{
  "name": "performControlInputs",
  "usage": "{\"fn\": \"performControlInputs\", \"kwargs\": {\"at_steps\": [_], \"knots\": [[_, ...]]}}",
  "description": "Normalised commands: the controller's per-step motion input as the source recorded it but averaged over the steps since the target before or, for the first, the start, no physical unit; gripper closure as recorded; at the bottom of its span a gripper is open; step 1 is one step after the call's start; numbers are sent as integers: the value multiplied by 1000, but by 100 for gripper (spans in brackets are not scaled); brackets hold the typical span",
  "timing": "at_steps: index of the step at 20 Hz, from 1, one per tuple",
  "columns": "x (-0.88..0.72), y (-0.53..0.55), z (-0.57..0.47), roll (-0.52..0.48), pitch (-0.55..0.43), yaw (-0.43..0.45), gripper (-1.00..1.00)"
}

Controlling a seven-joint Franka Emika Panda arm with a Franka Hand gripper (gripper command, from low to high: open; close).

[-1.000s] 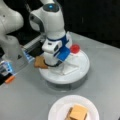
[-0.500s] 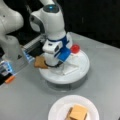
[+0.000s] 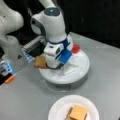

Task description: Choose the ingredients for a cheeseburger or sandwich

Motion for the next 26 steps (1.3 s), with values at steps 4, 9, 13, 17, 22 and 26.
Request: {"fn": "performControlInputs", "kwargs": {"at_steps": [4, 9, 13, 17, 22, 26], "knots": [[-177, -58, -151, -57, -148, 302, -100], [-171, -82, -160, -32, -122, 364, -100], [-129, -108, -168, -28, -115, 338, -100], [-128, -141, -178, -26, -97, 309, -100], [-163, -144, -177, -44, -73, 310, -100], [-142, -172, -173, -9, -28, 431, -100]]}}
